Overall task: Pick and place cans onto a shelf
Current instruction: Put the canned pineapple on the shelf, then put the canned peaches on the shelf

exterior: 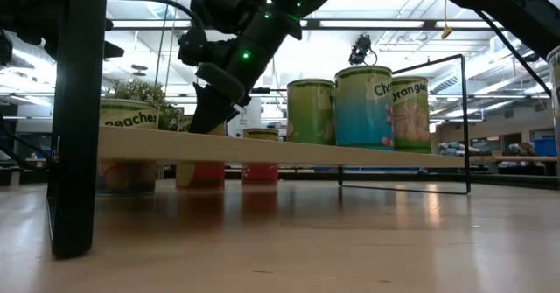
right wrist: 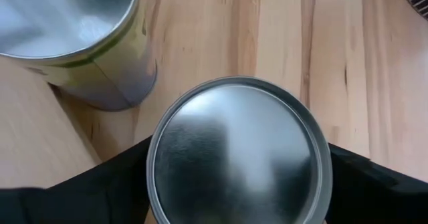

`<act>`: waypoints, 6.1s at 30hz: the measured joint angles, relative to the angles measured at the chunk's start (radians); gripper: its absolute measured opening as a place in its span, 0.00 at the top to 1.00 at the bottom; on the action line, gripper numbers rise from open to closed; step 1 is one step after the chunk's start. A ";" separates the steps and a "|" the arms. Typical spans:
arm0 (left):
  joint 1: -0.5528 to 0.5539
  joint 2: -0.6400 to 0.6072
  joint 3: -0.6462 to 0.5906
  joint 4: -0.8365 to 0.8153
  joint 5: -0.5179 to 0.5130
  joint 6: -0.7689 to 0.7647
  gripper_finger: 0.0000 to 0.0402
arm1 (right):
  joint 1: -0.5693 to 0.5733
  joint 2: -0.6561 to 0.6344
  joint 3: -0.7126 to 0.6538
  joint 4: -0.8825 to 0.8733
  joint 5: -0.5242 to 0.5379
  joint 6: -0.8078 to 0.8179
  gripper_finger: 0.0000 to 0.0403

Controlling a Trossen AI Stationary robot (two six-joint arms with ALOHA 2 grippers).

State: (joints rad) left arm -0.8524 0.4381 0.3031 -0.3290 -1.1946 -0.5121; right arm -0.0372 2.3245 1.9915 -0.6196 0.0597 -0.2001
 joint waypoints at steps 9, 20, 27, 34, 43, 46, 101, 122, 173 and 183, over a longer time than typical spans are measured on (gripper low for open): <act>0.000 0.000 0.000 0.000 -0.002 0.000 0.00 | 0.001 -0.007 0.130 -0.092 0.035 -0.036 0.17; 0.000 0.000 0.000 0.000 0.009 0.002 0.00 | 0.072 -0.012 0.366 -0.458 -0.040 -0.060 0.17; 0.000 0.000 0.001 0.000 0.013 0.002 0.00 | 0.144 -0.012 0.349 -0.597 -0.052 -0.026 0.17; 0.000 0.000 0.001 0.005 0.029 0.000 0.00 | 0.169 -0.013 0.321 -0.607 -0.033 0.016 0.17; 0.000 0.000 0.001 0.005 0.040 0.000 0.00 | 0.169 -0.011 0.296 -0.657 -0.018 0.114 0.14; 0.000 0.000 0.001 0.005 0.040 0.000 0.00 | 0.169 -0.011 0.294 -0.695 -0.016 0.149 0.12; 0.000 0.000 0.001 0.004 0.074 -0.009 0.00 | 0.143 -0.019 0.365 -0.680 0.185 0.168 0.12; 0.000 0.000 0.001 0.004 0.075 -0.028 0.00 | 0.199 -0.019 0.364 -0.528 0.227 0.117 0.12; 0.194 0.073 0.071 -0.384 0.308 -0.488 0.00 | 0.124 0.116 0.221 0.030 -0.051 -0.039 0.07; 0.194 0.082 0.070 -0.402 0.309 -0.558 0.00 | 0.116 0.114 0.212 0.040 -0.080 -0.036 0.07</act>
State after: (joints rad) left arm -0.6582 0.5196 0.3733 -0.7307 -0.8856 -1.0701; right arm 0.0788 2.4383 2.2033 -0.5794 -0.0203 -0.2360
